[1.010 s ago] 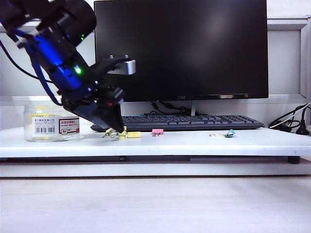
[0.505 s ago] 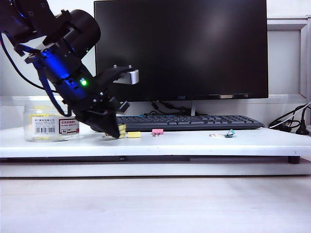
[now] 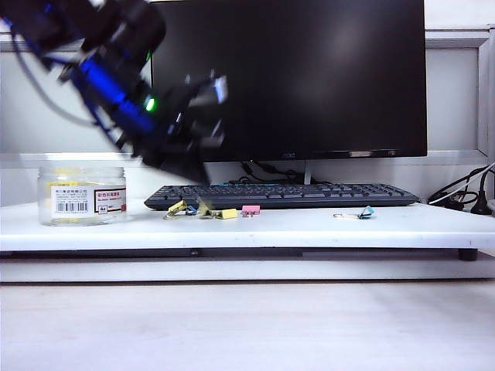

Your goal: Pick up the clips with the largest number of clips of the same color on the table and place them in a round transparent plastic box.

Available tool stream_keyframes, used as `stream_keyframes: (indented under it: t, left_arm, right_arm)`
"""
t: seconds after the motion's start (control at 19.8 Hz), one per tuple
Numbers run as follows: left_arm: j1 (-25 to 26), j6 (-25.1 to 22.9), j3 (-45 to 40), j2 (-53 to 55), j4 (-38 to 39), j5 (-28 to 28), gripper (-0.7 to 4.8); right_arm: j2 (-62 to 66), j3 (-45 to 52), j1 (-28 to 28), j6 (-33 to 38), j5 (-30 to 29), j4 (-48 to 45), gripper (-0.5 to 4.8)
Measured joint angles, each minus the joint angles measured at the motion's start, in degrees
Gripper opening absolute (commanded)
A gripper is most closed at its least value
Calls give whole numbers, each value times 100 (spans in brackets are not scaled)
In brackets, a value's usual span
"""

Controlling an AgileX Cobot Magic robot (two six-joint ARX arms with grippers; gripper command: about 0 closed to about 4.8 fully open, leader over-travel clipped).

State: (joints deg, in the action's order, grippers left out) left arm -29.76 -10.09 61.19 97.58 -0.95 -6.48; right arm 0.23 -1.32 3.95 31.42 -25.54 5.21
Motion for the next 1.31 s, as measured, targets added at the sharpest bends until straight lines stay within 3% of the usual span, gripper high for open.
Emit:
stream_keyframes:
  t: [0.2, 0.3, 0.4, 0.61, 0.76, 1.01, 1.16, 1.31]
  left_arm:
    - [0, 17, 608, -76, 817, -11, 8]
    - [0, -66, 684, -94, 1034, -42, 161]
    - [0, -122, 680, -7, 1368, 26, 164]
    - [0, 315, 673, 125, 1447, 216, 164]
    - [2, 1117, 675, 219, 1384, 636, 164]
    - [4, 2503, 678, 273, 1161, 671, 165]
    - [2, 3152, 680, 330, 1163, 673, 167]
    - [2, 3421, 680, 330, 1150, 673, 168]
  right_arm:
    - [0, 0, 0, -85, 2, 9, 162]
    - [0, 0, 0, -105, 4, 11, 162]
    - [0, 0, 0, -107, 4, 13, 162]
    - [0, 0, 0, -109, 2, 17, 162]
    - [0, 0, 0, -107, 2, 22, 162]
    - [0, 0, 0, -109, 4, 24, 162]
    - [0, 0, 0, -109, 4, 26, 162]
    - [0, 0, 0, -109, 4, 24, 162]
